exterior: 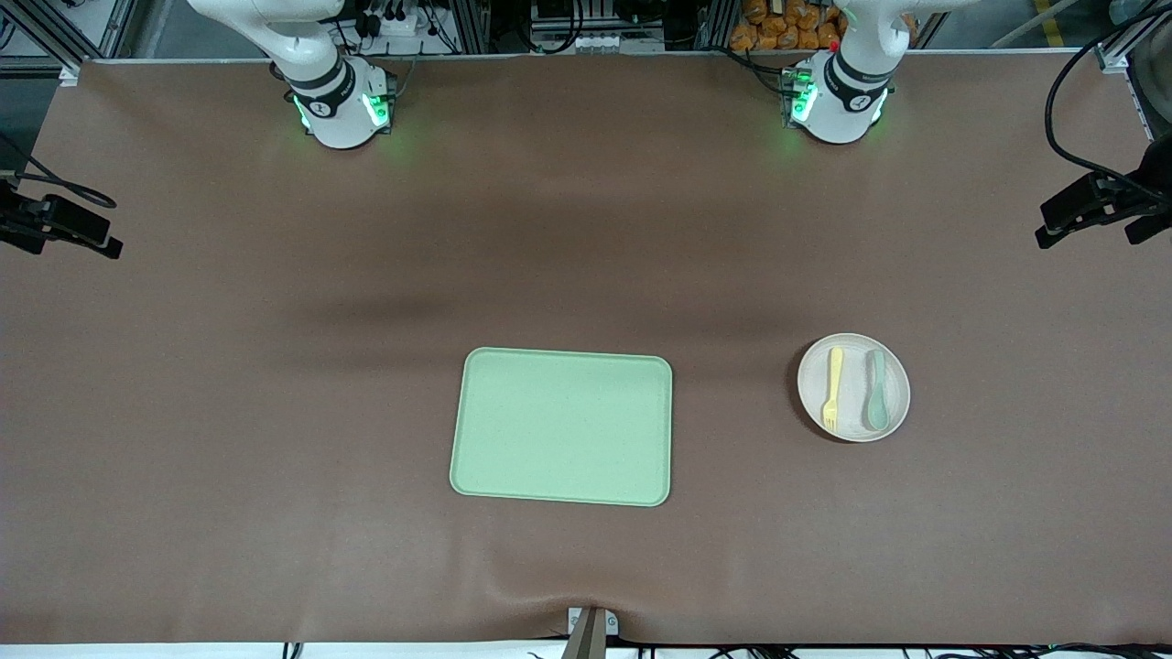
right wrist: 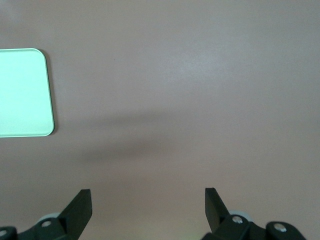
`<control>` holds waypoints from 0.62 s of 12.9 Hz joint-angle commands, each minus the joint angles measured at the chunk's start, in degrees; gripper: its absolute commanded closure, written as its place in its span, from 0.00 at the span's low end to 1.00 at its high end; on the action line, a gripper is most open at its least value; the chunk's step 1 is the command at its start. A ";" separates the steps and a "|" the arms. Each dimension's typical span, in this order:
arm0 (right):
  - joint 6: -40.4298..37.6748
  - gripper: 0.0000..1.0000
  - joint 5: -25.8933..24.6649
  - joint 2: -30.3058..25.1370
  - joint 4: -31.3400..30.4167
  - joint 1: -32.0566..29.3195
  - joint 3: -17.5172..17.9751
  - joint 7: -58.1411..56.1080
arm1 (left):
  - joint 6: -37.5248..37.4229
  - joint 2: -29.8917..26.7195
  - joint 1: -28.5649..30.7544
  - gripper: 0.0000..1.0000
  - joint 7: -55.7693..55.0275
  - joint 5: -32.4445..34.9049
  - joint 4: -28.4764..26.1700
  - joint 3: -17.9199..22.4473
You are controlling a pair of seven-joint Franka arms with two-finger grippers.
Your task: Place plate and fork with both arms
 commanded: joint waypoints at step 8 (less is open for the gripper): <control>-0.09 0.00 0.01 0.18 0.58 -0.63 0.59 0.46 | -0.67 -0.22 -0.29 0.00 0.45 1.77 -0.53 0.68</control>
